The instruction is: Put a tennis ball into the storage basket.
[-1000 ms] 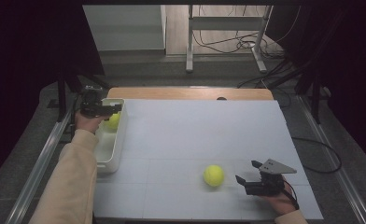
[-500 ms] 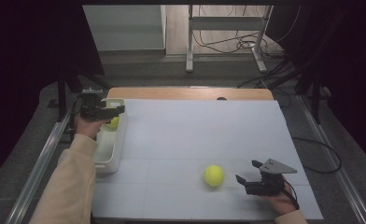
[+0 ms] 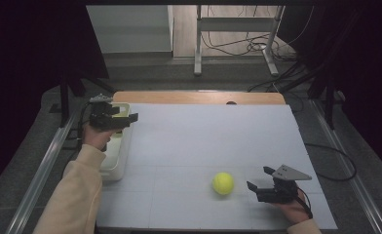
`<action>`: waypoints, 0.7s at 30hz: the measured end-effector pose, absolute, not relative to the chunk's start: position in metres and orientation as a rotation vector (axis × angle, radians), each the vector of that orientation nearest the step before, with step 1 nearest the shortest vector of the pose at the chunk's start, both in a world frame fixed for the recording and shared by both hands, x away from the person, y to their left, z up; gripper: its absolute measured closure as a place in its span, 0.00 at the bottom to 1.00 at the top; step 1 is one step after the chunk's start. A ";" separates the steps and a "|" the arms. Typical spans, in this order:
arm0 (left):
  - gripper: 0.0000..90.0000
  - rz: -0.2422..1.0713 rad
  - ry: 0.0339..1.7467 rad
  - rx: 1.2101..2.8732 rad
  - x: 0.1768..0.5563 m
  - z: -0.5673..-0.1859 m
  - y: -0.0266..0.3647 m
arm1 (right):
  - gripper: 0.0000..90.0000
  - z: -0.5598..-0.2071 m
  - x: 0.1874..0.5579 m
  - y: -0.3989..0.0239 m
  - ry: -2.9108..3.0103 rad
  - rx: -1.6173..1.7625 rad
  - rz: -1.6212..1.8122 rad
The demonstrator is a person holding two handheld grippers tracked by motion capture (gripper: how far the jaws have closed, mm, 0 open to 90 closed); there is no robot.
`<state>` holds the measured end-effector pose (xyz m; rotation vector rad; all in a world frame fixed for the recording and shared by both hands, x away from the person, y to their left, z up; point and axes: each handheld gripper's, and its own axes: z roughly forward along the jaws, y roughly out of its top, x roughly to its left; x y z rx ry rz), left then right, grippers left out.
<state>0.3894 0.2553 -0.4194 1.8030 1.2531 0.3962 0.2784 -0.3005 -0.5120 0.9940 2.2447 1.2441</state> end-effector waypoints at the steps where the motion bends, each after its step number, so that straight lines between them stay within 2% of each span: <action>1: 0.13 0.394 1.247 1.803 0.389 -0.419 0.254 | 0.15 -0.512 0.278 -0.301 2.243 0.993 1.244; 21: 0.13 0.338 1.137 1.808 0.374 -0.423 0.227 | 0.15 -0.513 0.276 -0.303 2.242 0.987 1.237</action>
